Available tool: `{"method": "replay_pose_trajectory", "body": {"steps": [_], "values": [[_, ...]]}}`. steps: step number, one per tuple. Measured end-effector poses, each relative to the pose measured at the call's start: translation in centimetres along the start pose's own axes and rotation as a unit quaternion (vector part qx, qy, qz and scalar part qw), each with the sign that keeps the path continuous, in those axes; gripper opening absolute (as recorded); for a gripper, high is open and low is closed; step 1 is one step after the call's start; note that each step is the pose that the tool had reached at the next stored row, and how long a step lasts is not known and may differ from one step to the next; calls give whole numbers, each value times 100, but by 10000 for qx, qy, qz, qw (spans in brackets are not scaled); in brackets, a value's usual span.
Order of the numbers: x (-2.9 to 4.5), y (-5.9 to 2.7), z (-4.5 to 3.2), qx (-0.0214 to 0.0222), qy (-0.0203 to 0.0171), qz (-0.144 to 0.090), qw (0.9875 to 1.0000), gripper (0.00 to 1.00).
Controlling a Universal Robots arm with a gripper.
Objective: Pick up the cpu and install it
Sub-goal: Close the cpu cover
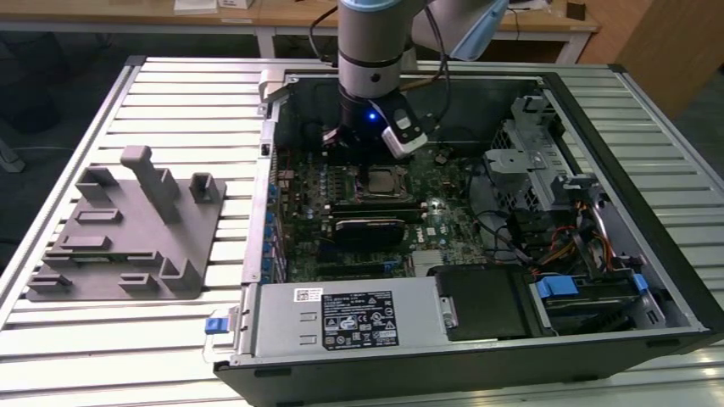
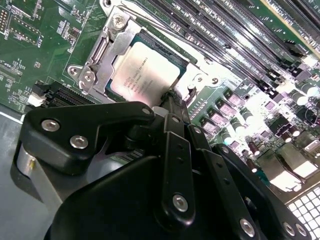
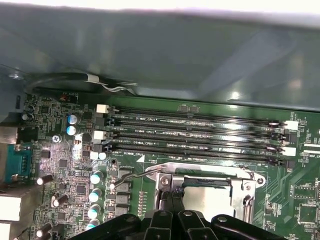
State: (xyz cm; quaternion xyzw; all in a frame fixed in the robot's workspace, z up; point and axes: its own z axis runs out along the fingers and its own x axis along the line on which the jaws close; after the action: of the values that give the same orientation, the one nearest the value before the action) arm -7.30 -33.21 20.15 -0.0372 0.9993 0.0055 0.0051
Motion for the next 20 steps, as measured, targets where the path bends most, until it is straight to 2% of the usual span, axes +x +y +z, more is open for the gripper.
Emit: {"method": "replay_pose_trajectory", "body": {"steps": [20], "values": [[5,-25,28,1,1,0,10000,11]]}}
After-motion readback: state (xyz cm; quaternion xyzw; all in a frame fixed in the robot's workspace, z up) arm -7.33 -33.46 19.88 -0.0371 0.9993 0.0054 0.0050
